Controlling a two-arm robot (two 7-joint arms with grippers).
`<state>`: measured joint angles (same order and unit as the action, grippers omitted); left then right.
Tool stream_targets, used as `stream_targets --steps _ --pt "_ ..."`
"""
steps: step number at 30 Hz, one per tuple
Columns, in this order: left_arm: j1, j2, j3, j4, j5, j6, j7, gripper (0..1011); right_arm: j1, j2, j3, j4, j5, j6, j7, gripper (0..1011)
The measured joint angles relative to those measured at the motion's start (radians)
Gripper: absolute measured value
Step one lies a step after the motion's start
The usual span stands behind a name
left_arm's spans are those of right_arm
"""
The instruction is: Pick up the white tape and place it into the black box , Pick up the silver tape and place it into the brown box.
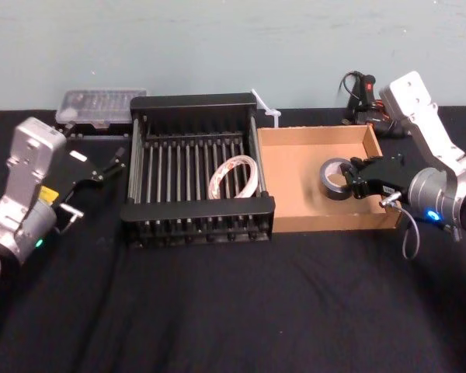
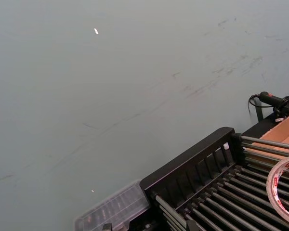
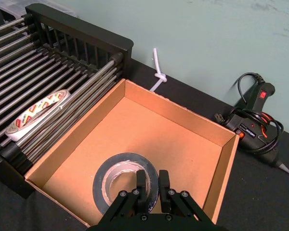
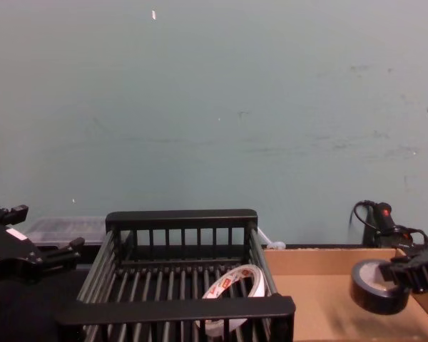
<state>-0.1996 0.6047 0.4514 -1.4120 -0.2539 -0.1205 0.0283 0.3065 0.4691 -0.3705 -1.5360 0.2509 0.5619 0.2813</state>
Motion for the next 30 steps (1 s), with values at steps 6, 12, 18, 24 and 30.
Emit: stream_targets --steps 6,12,18,24,30 --pt "0.000 0.000 0.000 0.000 0.000 0.000 0.000 1001 0.000 0.001 -0.001 -0.001 0.001 0.000 0.000 301" --pt "0.000 0.000 0.000 0.000 0.000 0.000 0.000 1002 -0.001 0.001 -0.001 -0.002 0.001 0.000 0.000 451" --pt "0.000 0.000 0.000 0.000 0.000 0.000 0.000 1001 -0.001 0.001 -0.002 -0.002 0.002 0.000 0.000 653" --pt "0.000 0.000 0.000 0.000 0.000 0.000 0.000 1001 -0.001 0.002 -0.002 -0.002 0.002 0.000 0.000 842" --pt "0.000 0.000 0.000 0.000 0.000 0.000 0.000 1001 -0.001 0.002 -0.002 -0.002 0.002 0.000 0.000 1002"
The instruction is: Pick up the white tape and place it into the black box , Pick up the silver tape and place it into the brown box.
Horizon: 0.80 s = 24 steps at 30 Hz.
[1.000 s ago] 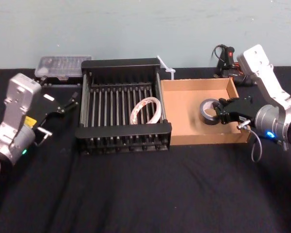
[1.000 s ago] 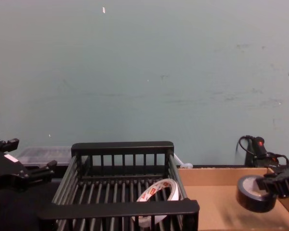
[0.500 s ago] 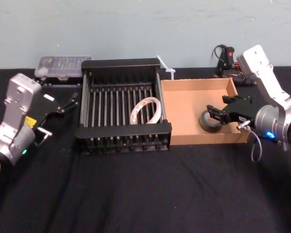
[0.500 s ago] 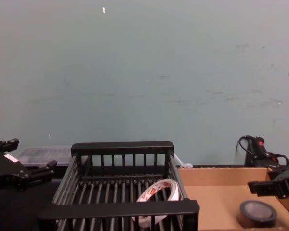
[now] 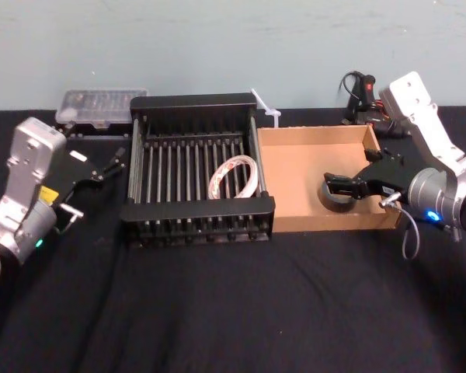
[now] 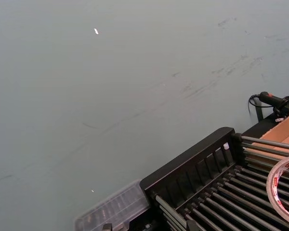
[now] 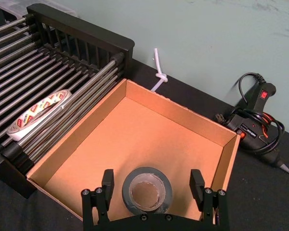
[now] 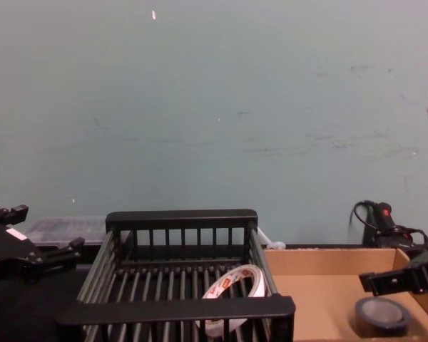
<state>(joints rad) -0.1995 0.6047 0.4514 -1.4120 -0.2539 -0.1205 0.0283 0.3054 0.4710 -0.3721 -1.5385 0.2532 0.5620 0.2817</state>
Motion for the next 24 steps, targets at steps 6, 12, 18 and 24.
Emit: stream_targets --steps 6,12,18,24 --pt "0.000 0.000 0.000 0.000 0.000 0.000 0.000 1001 0.000 0.000 0.000 0.000 0.000 0.000 0.000 1002" --pt "0.000 0.000 0.000 0.000 0.000 0.000 0.000 1001 0.000 0.000 0.000 0.000 0.000 0.000 0.000 1002" --pt "0.000 0.000 0.000 0.000 0.000 0.000 0.000 1001 -0.026 -0.009 0.022 -0.023 -0.024 -0.038 -0.024 1002" --pt "0.000 0.000 0.000 0.000 0.000 0.000 0.000 1001 -0.078 -0.029 0.045 -0.061 -0.087 -0.137 -0.111 1002"
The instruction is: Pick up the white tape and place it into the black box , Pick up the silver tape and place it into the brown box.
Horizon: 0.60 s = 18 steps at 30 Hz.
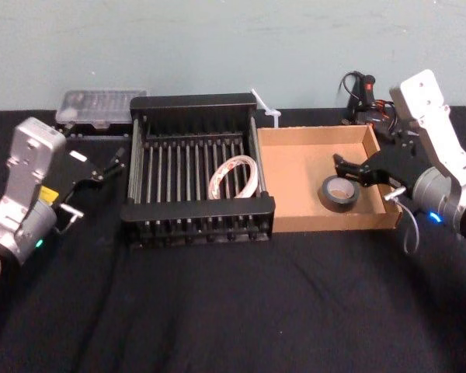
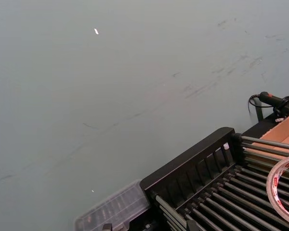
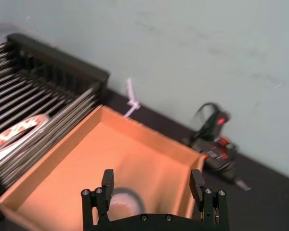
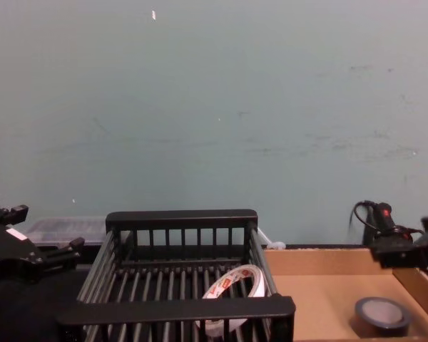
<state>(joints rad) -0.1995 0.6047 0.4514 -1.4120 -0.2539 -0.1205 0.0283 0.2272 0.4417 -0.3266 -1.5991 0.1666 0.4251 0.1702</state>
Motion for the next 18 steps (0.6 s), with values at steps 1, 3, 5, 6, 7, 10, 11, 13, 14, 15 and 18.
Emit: stream_targets --steps 1,3,5,6,7,10,11,13,14,15,18 --pt "0.000 0.000 0.000 0.000 0.000 0.000 0.000 1001 -0.007 -0.003 0.002 -0.004 -0.011 -0.015 -0.015 1002" --pt "0.000 0.000 0.000 0.000 0.000 0.000 0.000 1001 -0.030 -0.010 0.010 -0.018 -0.042 -0.057 -0.058 1002" --pt "0.000 0.000 0.000 0.000 0.000 0.000 0.000 1002 -0.054 -0.018 0.020 -0.027 -0.073 -0.106 -0.102 1002" --pt "0.000 0.000 0.000 0.000 0.000 0.000 0.000 1001 -0.062 -0.020 0.022 -0.029 -0.081 -0.120 -0.113 1002" --pt "0.000 0.000 0.000 0.000 0.000 0.000 0.000 1001 -0.078 -0.024 0.027 -0.033 -0.100 -0.151 -0.139 1002" --pt "0.000 0.000 0.000 0.000 0.000 0.000 0.000 1001 -0.101 -0.030 0.035 -0.036 -0.129 -0.194 -0.176 1002" --pt "0.000 0.000 0.000 0.000 0.000 0.000 0.000 1001 -0.117 -0.033 0.039 -0.036 -0.147 -0.219 -0.197 1002" --pt "0.000 0.000 0.000 0.000 0.000 0.000 0.000 1001 -0.132 -0.035 0.044 -0.036 -0.161 -0.238 -0.214 1002" --pt "0.000 0.000 0.000 0.000 0.000 0.000 0.000 1001 -0.138 -0.035 0.046 -0.036 -0.167 -0.247 -0.221 1002" --pt "0.000 0.000 0.000 0.000 0.000 0.000 0.000 1001 -0.144 -0.036 0.048 -0.035 -0.173 -0.253 -0.225 1002" --pt "0.000 0.000 0.000 0.000 0.000 0.000 0.000 1001 -0.169 -0.041 0.056 -0.030 -0.193 -0.274 -0.247 1002"
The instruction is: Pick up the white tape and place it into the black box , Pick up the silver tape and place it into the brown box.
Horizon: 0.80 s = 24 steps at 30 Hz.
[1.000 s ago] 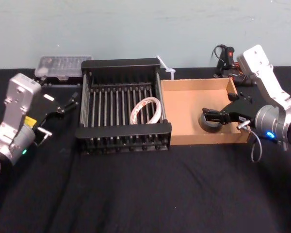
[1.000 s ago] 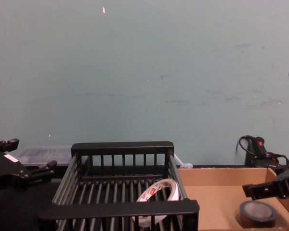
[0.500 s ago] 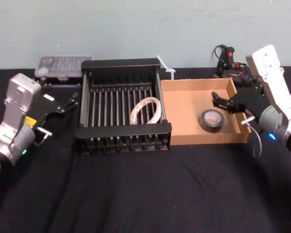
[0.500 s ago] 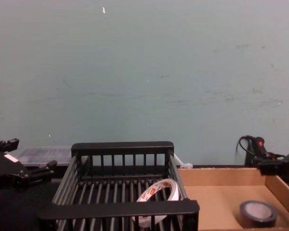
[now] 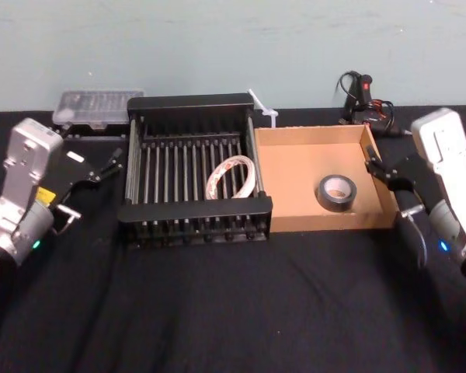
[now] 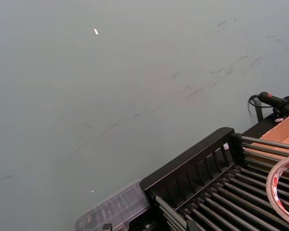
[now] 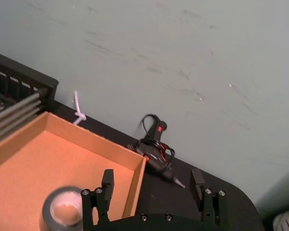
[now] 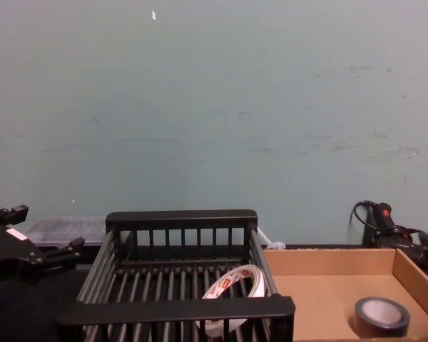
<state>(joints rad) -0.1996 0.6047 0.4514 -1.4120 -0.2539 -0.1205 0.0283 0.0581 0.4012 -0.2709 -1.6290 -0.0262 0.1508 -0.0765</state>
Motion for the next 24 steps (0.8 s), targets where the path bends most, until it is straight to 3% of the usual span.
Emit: stream_targets --steps 15,24 --pt "0.000 0.000 0.000 0.000 0.000 0.000 0.000 1001 -0.041 -0.032 0.042 0.011 -0.028 -0.022 -0.003 1002" --pt "0.000 0.000 0.000 0.000 0.000 0.000 0.000 1001 -0.041 -0.030 0.039 0.011 -0.028 -0.022 -0.005 1002"
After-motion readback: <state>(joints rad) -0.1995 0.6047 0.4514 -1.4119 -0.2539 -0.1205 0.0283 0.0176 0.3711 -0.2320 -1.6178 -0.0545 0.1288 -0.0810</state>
